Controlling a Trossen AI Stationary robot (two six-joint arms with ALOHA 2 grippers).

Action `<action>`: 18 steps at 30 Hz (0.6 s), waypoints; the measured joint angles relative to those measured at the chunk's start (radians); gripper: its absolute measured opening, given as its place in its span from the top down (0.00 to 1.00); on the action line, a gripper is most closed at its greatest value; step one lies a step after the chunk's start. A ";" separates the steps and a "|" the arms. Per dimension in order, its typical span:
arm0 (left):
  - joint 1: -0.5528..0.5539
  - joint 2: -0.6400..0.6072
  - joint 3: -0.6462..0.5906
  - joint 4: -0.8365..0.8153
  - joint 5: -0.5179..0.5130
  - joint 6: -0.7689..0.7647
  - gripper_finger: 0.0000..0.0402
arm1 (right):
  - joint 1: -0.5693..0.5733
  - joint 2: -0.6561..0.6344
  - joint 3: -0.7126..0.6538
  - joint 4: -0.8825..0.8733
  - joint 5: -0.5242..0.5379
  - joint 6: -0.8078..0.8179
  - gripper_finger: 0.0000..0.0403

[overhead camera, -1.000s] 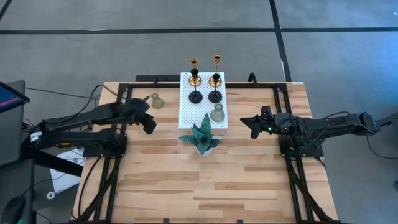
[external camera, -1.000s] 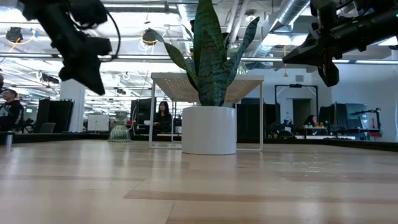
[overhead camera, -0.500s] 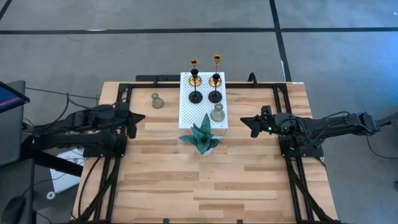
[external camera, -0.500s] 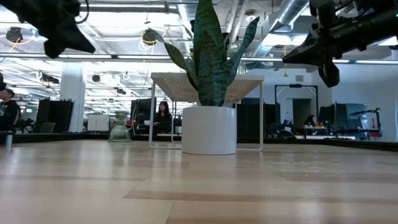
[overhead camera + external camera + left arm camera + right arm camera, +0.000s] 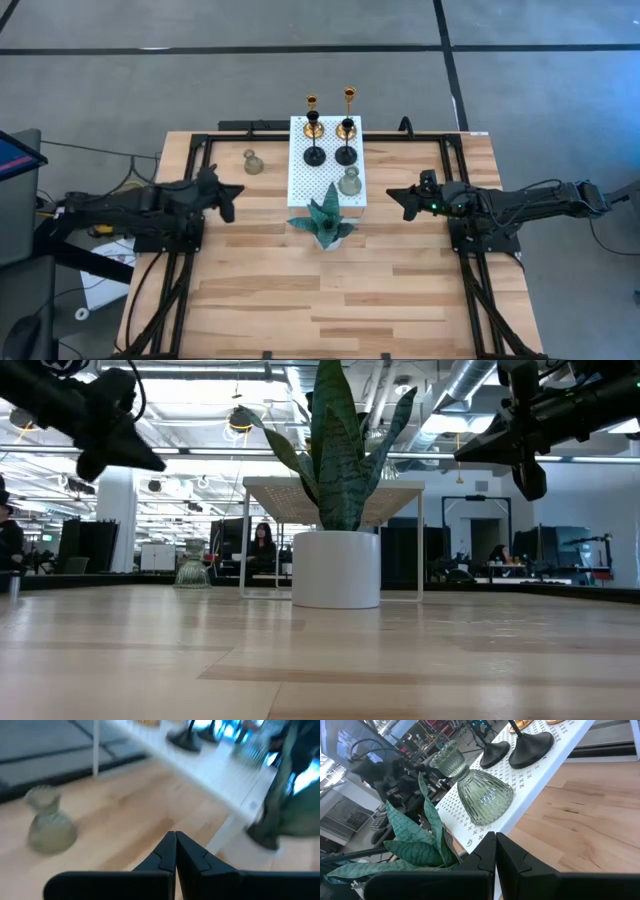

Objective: Pick & Place candle stick holders
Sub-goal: Put the transparent candle holder on the shelf aligned with the other transparent candle holder

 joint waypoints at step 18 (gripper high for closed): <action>-0.600 0.411 0.052 0.362 -0.769 0.025 0.99 | 0.000 0.000 0.000 0.000 0.000 0.000 1.00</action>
